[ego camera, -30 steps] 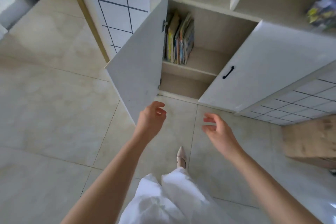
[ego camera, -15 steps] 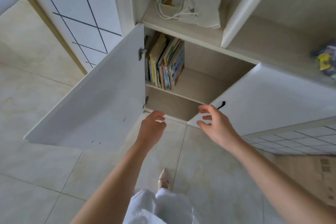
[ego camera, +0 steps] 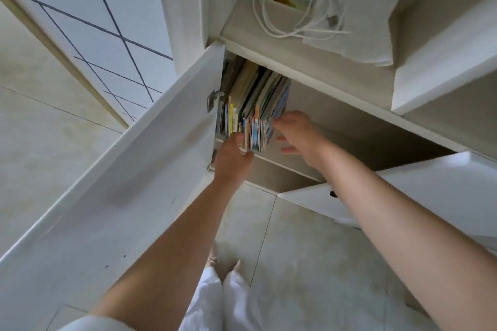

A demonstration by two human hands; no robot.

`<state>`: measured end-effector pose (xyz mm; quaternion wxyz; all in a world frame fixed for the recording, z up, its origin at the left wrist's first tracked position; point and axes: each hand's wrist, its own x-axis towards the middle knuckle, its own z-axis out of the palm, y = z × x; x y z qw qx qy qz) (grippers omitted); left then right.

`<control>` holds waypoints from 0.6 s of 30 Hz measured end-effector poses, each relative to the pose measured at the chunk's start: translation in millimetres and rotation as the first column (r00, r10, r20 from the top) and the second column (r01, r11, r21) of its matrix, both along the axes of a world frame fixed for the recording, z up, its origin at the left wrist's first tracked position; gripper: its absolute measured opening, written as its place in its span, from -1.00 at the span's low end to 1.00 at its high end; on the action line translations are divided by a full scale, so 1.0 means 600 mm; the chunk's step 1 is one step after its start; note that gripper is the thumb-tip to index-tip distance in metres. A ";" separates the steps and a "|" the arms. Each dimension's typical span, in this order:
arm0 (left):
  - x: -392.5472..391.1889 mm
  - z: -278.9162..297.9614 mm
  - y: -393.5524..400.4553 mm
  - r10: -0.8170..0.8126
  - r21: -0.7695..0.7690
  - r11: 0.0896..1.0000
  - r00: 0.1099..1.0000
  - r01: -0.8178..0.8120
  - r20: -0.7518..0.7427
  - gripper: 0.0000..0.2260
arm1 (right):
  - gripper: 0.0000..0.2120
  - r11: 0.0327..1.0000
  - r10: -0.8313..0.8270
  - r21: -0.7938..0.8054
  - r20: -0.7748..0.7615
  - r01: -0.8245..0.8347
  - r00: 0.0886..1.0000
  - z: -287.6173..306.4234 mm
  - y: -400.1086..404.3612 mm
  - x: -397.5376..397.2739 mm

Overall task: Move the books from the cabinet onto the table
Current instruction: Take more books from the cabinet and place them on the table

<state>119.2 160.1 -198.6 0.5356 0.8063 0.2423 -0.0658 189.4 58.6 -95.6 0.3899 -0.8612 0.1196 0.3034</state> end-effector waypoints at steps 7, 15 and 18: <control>0.064 -0.091 -0.019 0.149 -0.036 0.989 0.982 -0.146 0.120 -0.58 | -0.15 0.963 -0.259 0.042 -0.136 0.267 0.956 -0.089 0.060 0.110; 0.074 -0.150 -0.036 0.223 0.012 0.971 0.929 -0.237 0.295 -0.64 | -0.41 0.964 -0.250 0.075 -0.084 0.257 0.965 -0.167 0.076 0.139; 0.074 -0.163 -0.048 0.239 0.012 0.966 0.915 -0.257 0.326 -0.63 | -0.46 0.965 -0.233 0.082 -0.165 0.249 0.958 -0.165 0.071 0.147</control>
